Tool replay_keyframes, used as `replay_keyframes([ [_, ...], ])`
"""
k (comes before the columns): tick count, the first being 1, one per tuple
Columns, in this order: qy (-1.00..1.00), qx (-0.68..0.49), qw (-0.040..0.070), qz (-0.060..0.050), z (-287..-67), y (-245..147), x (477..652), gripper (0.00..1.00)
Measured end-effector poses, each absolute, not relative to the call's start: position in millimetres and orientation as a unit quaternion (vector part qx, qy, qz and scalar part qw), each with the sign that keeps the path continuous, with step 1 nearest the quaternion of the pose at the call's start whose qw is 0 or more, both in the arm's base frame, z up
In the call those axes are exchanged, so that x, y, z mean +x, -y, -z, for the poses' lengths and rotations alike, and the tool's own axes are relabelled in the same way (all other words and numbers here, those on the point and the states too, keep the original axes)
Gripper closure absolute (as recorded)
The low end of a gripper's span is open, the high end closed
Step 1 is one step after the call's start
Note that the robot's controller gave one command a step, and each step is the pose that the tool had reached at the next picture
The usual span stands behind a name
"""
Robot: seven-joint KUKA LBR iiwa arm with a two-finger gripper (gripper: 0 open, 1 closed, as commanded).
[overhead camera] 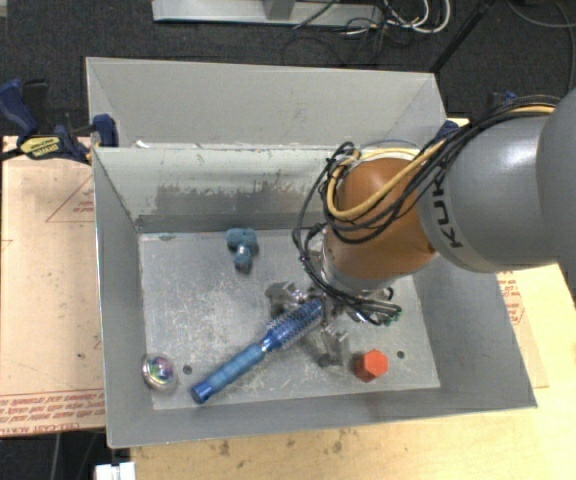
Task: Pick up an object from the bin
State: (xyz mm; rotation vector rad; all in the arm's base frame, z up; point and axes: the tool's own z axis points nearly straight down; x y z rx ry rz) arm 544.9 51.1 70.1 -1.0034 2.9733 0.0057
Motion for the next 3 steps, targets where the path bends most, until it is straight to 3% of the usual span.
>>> replay_keyframes([
  [1, -0.948, -0.317, 0.002, -0.001, -70.1, -48.5, 545.5, 1.0],
  [2, -0.95, -0.313, 0.005, 0.001, -194.8, -40.0, 561.6, 1.0],
  [3, -0.947, -0.322, 0.005, 0.001, -276.3, -36.7, 550.8, 1.0],
])
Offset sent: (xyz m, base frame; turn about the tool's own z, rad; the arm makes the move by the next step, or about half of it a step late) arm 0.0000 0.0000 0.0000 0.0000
